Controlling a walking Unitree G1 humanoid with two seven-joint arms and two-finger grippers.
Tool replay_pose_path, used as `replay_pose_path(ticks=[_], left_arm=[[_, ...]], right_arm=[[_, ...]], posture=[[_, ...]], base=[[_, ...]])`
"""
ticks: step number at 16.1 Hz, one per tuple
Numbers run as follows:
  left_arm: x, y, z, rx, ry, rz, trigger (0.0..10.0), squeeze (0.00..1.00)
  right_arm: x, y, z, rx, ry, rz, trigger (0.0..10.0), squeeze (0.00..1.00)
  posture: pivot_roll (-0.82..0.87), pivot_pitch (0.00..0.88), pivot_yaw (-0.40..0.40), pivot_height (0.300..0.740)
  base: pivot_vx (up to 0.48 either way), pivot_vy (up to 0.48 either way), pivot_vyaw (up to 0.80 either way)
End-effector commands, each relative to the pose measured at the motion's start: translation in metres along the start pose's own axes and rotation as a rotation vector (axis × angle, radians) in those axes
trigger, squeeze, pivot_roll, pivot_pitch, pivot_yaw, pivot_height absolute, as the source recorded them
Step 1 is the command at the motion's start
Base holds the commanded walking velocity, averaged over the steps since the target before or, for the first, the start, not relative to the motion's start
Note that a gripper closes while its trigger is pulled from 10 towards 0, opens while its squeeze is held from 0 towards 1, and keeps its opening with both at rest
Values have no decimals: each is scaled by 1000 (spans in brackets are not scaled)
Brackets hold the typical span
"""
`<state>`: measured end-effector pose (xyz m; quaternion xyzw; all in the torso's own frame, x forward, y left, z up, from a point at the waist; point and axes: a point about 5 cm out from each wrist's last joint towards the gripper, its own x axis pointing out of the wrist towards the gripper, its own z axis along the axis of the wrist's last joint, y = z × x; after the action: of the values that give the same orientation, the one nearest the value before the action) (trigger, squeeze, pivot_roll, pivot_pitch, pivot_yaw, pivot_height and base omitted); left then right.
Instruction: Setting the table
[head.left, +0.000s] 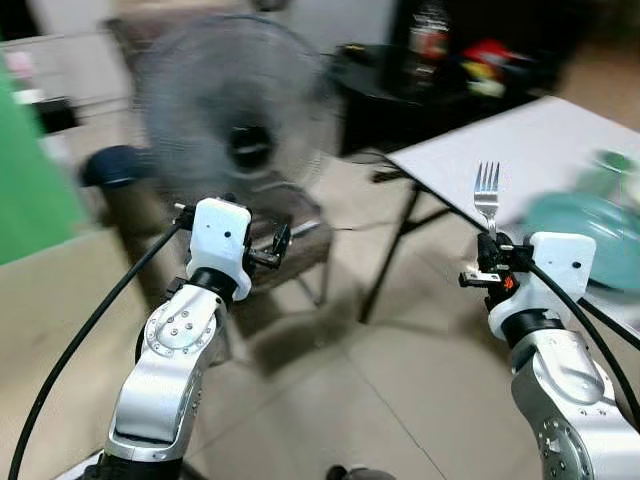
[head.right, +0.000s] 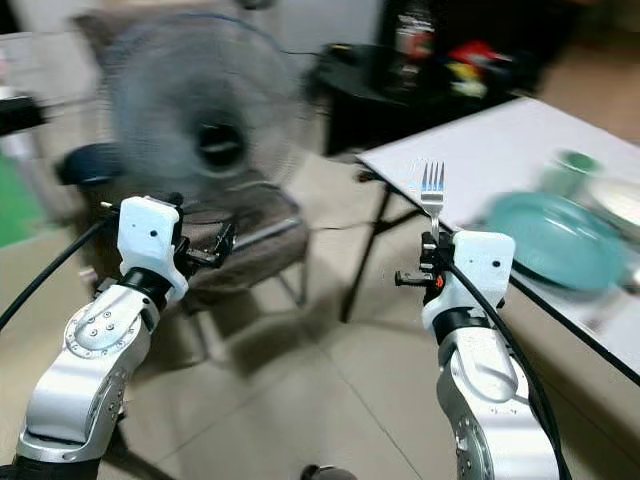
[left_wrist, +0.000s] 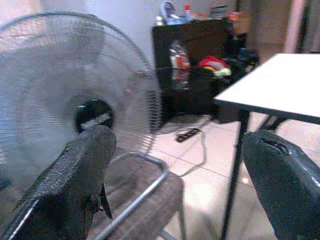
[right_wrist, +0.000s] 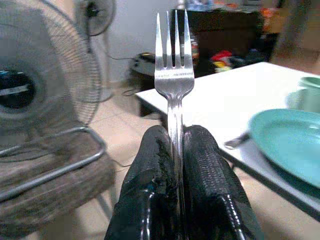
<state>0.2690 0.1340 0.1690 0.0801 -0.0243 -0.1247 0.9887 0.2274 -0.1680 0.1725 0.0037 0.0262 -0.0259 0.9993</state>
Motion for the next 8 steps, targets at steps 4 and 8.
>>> replay_pose_path(ticks=[4, 8], left_arm=[[4, -3, -2, 17, -4, -8, 10000, 0], [7, -7, 0, 9, -12, -11, 10000, 0]], right_arm=[[1, -2, 1, -6, 8, -23, 10000, 0], [1, -5, 1, -8, 30, -36, 10000, 0]], posture=[[-2, 0, -19, 740], [-2, 0, -35, 740]], base=[[0, 0, -800], [0, 0, -800]])
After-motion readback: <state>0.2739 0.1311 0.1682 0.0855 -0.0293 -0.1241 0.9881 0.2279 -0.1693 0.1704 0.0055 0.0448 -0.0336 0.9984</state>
